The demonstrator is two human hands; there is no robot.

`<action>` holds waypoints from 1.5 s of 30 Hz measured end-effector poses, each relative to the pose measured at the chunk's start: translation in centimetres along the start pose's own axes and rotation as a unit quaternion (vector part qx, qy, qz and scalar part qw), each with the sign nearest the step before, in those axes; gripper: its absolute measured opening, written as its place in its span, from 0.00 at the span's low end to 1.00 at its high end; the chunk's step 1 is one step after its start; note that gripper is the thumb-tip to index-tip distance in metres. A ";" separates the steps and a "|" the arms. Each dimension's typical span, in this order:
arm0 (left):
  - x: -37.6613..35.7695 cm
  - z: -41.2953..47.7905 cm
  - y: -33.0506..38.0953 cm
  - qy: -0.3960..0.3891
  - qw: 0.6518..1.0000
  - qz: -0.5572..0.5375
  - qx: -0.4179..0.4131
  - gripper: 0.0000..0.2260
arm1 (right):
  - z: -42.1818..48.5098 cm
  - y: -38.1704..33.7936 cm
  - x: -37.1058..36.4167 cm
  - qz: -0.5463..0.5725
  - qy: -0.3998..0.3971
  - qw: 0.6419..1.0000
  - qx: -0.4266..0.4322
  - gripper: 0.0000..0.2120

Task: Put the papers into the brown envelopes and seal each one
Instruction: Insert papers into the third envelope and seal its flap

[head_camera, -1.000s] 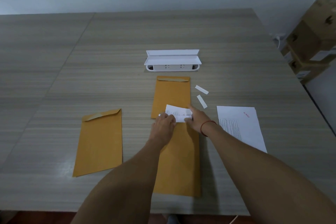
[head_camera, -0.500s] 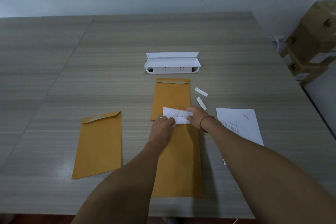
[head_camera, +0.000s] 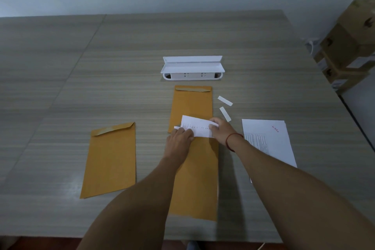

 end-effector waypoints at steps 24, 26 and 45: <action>-0.2 0.4 0.5 0.006 0.998 -0.052 -0.021 0.08 | 0.3 -1.1 -0.5 -0.080 -0.078 0.993 0.026 0.12; -0.2 0.5 0.6 -0.004 0.999 -0.053 -0.010 0.08 | 0.1 -1.1 -0.6 -0.087 -0.070 0.993 0.043 0.14; -1.5 -0.4 0.6 -0.017 0.998 -0.060 0.004 0.06 | -0.4 -0.5 -2.2 -0.245 -0.194 0.949 0.044 0.20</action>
Point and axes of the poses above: each hand's wrist, its own z-axis towards the middle knuckle, its own x-axis out of the back of the hand, y = z × x, the point moved 4 cm from there along z, towards the middle knuckle, and after that the axes turned 13 degrees about y, right-handed, at the moved point
